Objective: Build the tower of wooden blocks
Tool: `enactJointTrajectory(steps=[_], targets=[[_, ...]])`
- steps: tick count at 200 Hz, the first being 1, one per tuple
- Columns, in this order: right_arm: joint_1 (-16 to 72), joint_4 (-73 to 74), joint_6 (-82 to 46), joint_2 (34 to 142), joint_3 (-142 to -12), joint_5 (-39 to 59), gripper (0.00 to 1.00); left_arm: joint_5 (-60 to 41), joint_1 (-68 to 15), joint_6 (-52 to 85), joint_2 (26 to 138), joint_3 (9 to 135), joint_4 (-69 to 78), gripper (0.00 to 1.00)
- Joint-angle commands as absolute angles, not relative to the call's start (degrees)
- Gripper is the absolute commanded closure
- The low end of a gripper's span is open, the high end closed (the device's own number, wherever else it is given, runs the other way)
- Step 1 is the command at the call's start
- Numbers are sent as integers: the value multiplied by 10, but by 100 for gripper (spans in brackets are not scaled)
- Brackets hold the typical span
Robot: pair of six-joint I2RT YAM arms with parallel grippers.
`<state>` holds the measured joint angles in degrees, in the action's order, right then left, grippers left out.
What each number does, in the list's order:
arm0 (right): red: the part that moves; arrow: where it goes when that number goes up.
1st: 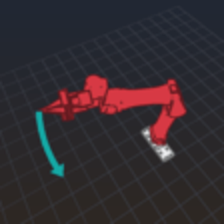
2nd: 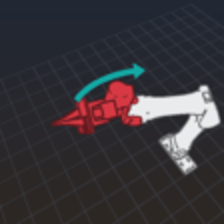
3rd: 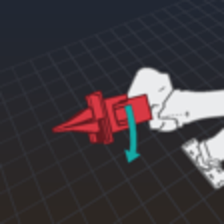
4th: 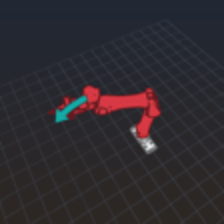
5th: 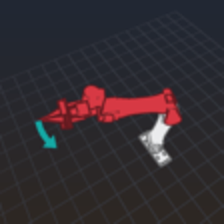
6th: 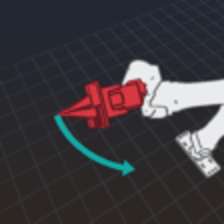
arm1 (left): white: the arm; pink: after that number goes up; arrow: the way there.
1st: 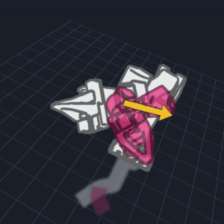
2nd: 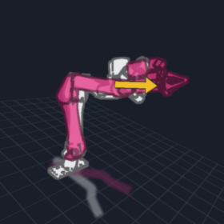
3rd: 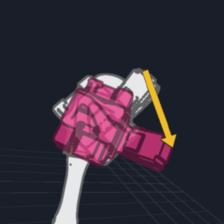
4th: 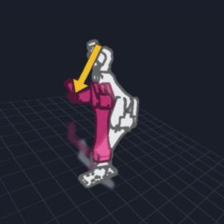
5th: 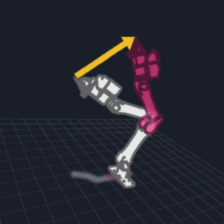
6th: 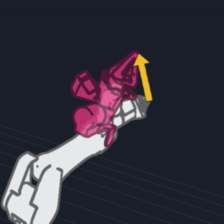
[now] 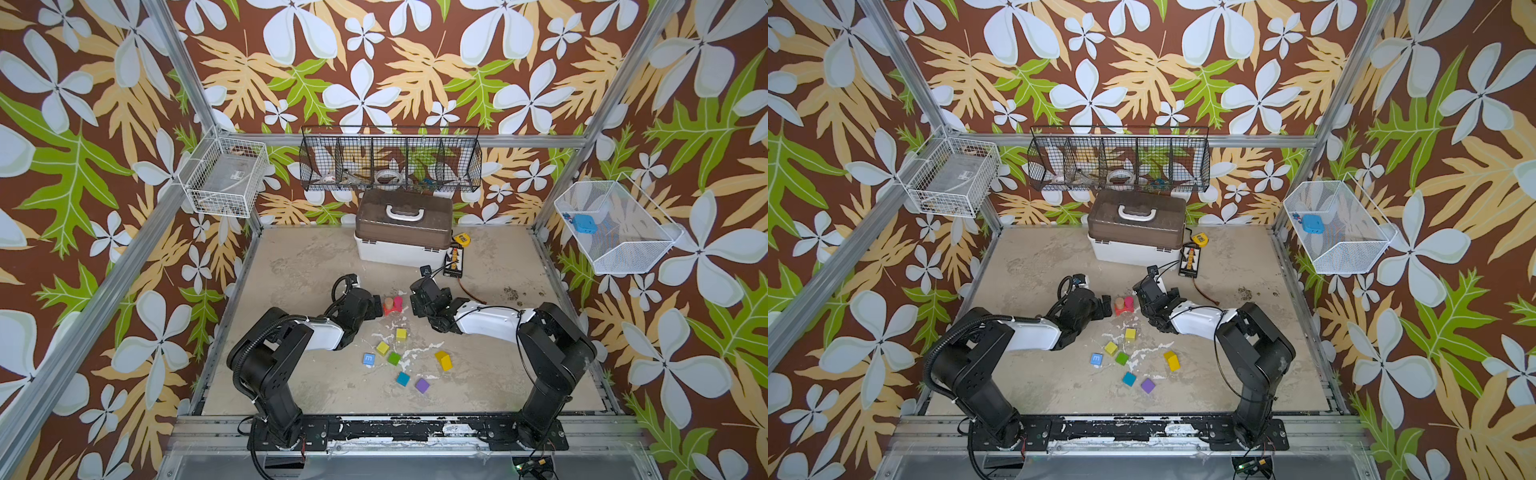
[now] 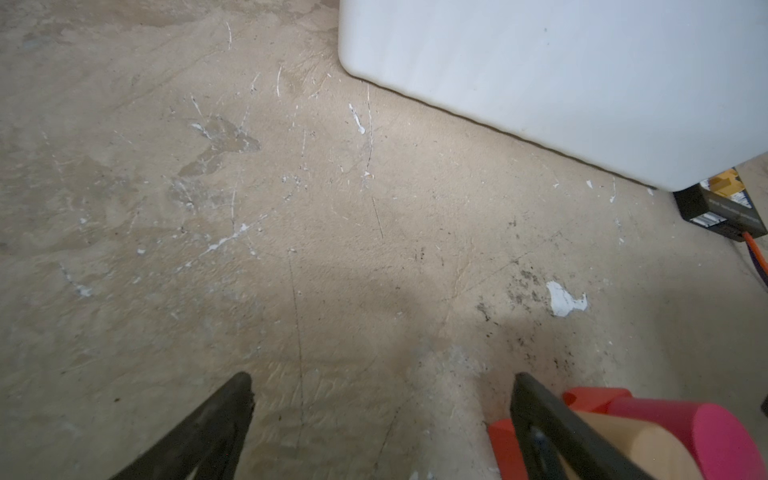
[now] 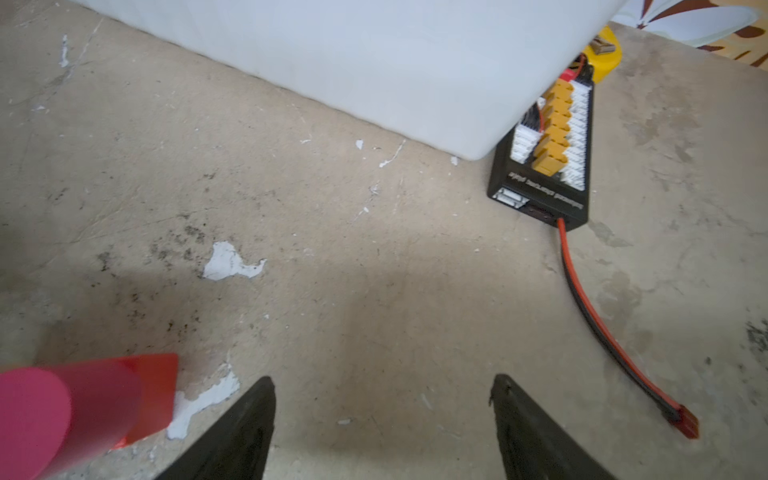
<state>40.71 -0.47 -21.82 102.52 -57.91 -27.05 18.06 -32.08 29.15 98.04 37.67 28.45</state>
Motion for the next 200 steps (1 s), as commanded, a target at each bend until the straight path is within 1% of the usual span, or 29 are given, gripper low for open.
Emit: enactJointTrajectory(steps=[1, 108, 200], targets=[[411, 2, -212, 1033, -589, -239, 19, 184, -321, 291, 983, 381, 291, 2], [416, 2, -217, 1041, -605, -191, 21, 173, -322, 294, 980, 382, 290, 2], [425, -12, -222, 1058, -631, -188, 22, 167, -321, 291, 976, 381, 292, 2]])
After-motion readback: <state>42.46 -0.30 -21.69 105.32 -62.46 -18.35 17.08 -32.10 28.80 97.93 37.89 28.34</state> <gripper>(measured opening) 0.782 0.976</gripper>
